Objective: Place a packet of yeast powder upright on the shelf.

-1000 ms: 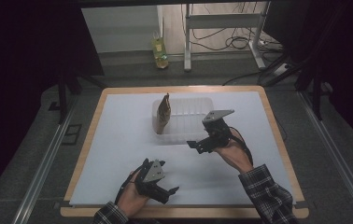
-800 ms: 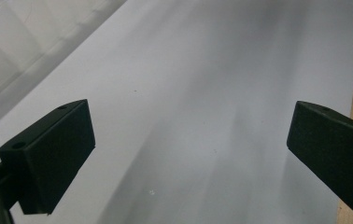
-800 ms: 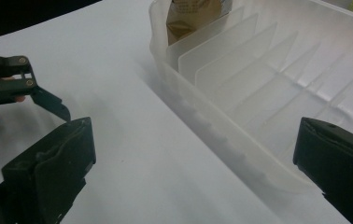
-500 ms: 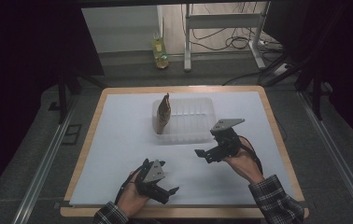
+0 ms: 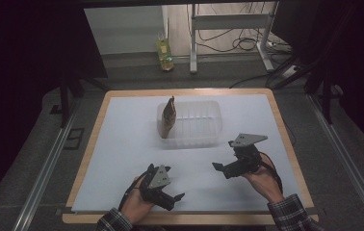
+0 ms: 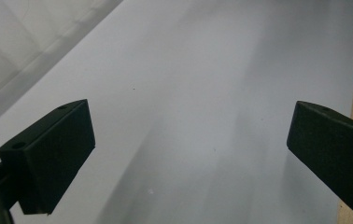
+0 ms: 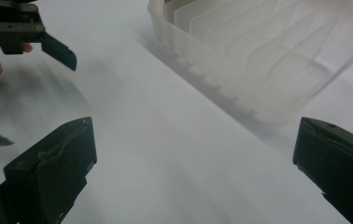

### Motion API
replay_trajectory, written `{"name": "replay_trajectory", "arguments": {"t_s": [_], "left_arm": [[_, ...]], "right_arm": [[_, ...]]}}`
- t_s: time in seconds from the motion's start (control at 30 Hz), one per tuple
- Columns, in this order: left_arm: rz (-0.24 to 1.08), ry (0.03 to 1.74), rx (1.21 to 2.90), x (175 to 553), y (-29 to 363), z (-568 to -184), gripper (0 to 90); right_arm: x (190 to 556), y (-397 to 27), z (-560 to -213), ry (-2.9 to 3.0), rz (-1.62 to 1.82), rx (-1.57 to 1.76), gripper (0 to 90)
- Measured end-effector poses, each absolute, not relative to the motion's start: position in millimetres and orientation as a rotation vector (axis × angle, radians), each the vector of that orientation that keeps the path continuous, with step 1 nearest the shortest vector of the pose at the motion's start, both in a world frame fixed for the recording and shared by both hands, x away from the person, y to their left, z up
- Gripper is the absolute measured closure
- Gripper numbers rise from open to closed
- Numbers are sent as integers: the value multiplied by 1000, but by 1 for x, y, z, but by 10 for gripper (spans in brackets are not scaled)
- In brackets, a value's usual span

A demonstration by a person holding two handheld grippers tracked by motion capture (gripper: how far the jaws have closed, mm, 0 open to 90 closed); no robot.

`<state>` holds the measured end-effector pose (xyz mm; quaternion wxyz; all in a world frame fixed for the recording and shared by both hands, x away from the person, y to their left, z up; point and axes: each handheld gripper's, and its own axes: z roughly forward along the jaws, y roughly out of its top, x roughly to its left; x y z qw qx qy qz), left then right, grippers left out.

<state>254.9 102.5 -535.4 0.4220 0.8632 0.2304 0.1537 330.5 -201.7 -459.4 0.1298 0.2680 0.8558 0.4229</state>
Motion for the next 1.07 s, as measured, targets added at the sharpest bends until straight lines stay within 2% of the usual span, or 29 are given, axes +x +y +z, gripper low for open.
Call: {"name": "replay_trajectory", "arguments": {"t_s": [0.73, 1.07], "left_arm": [[385, 573, 2169, 254, 101, -536, 9], [387, 569, 2172, 255, 101, -536, 9]], "right_arm": [[289, -247, -490, 2506, 1124, 805, 0], [282, -257, -510, 2581, 1019, 839, 0]]}}
